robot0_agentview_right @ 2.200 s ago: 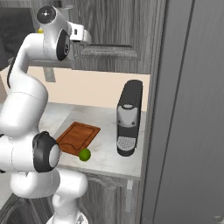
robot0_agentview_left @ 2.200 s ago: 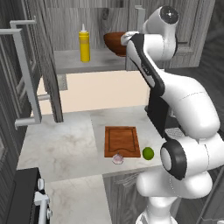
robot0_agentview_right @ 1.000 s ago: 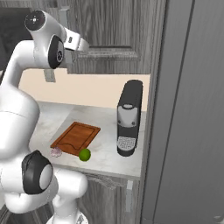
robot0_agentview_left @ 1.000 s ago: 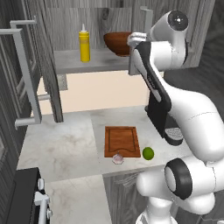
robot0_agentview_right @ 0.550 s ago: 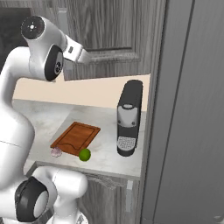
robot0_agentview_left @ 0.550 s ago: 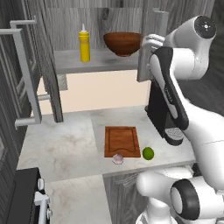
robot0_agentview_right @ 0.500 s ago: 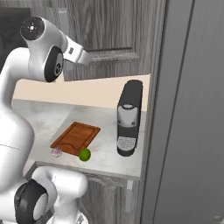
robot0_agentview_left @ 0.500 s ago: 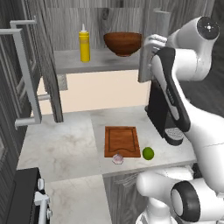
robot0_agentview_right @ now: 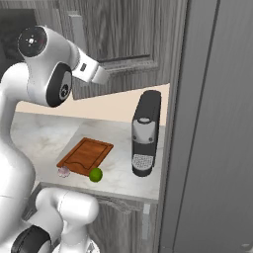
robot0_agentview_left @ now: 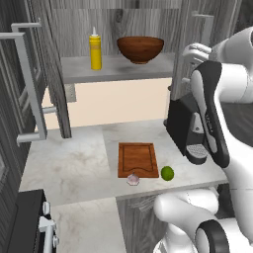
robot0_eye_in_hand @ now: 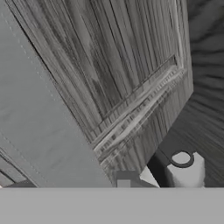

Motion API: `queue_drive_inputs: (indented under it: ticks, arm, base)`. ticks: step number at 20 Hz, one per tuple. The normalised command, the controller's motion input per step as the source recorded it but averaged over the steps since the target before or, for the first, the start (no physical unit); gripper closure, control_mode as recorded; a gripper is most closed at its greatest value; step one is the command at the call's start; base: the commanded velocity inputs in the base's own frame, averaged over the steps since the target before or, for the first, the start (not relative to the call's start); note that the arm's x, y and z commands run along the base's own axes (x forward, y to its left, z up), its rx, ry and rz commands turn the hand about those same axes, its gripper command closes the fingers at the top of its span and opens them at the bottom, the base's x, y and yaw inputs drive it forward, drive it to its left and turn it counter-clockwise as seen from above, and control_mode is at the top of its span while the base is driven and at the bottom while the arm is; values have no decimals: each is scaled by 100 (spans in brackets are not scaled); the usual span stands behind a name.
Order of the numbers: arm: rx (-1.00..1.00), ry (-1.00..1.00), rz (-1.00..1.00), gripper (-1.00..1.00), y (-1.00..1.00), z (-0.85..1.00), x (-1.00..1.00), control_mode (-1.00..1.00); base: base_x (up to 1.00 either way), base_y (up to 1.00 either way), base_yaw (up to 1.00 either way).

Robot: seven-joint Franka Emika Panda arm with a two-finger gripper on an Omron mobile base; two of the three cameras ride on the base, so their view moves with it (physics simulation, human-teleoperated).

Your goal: Open the cabinet. Place the bowl and condiment on the counter. Then place the lime and garlic on the cutting board.

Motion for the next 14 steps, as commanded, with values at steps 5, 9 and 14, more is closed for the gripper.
queue_drive_inputs:
  ticks: [5, 9, 14]
  arm:
    - [0, 0, -7, 100, -72, 0, -57, -100]
    - [0, 0, -7, 100, -74, 0, -61, -100]
    - [0, -2, -6, 100, -70, 0, -55, -100]
  base:
    - [0, 0, 0]
    - [0, 0, 0]
    - [0, 0, 0]
